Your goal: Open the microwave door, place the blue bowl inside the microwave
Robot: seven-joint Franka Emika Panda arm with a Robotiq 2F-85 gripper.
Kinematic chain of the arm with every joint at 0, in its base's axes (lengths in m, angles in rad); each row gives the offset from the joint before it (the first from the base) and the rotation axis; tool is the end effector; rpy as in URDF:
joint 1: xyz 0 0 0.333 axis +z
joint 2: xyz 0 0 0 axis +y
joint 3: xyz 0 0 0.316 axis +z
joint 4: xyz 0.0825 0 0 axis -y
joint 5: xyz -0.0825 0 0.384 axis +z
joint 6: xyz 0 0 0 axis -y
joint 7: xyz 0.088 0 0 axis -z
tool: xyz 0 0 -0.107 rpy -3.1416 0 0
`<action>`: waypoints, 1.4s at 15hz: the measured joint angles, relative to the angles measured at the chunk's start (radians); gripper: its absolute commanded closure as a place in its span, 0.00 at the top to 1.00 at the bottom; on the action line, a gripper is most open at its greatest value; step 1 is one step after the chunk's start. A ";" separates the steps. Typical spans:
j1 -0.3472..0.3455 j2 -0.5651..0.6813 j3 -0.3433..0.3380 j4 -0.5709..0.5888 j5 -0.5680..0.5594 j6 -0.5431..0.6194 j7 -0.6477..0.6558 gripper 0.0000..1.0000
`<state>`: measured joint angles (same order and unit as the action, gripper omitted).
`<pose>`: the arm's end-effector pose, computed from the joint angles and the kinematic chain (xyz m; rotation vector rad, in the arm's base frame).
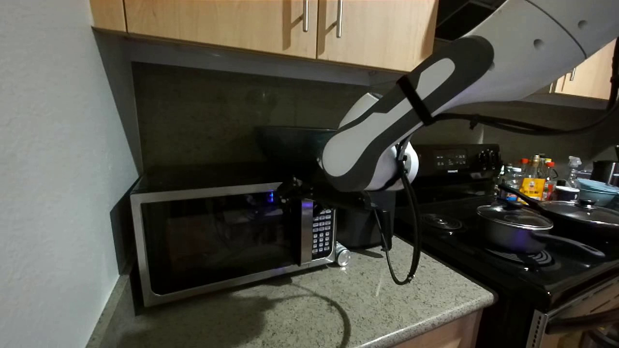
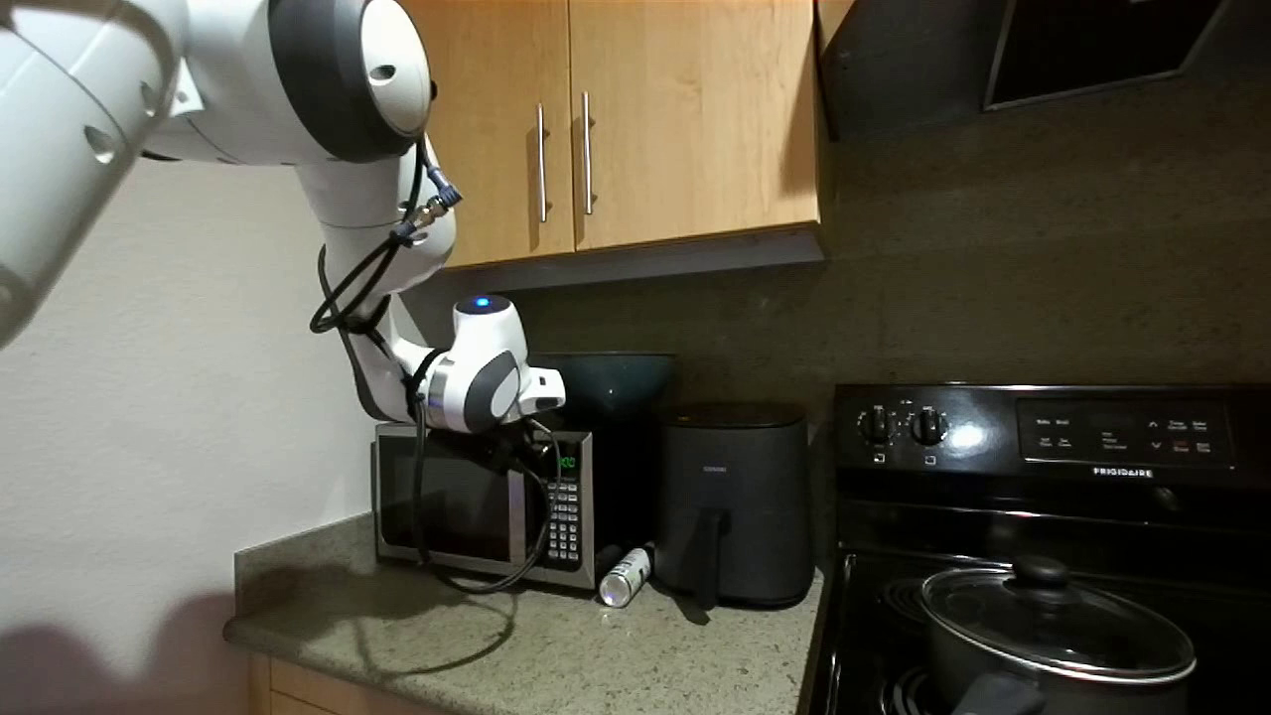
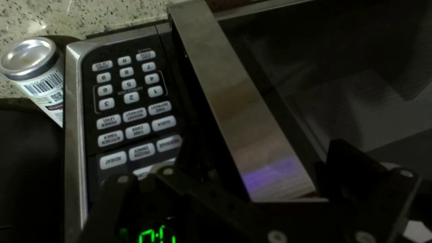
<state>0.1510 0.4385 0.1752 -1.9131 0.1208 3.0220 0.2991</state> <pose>0.6456 0.1963 0.3461 -2.6907 0.1754 -0.8450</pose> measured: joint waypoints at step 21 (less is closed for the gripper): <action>-0.014 -0.442 0.038 0.063 0.006 -0.910 0.012 0.52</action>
<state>0.1369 -0.0037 0.2133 -1.8498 0.1269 2.1125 0.3109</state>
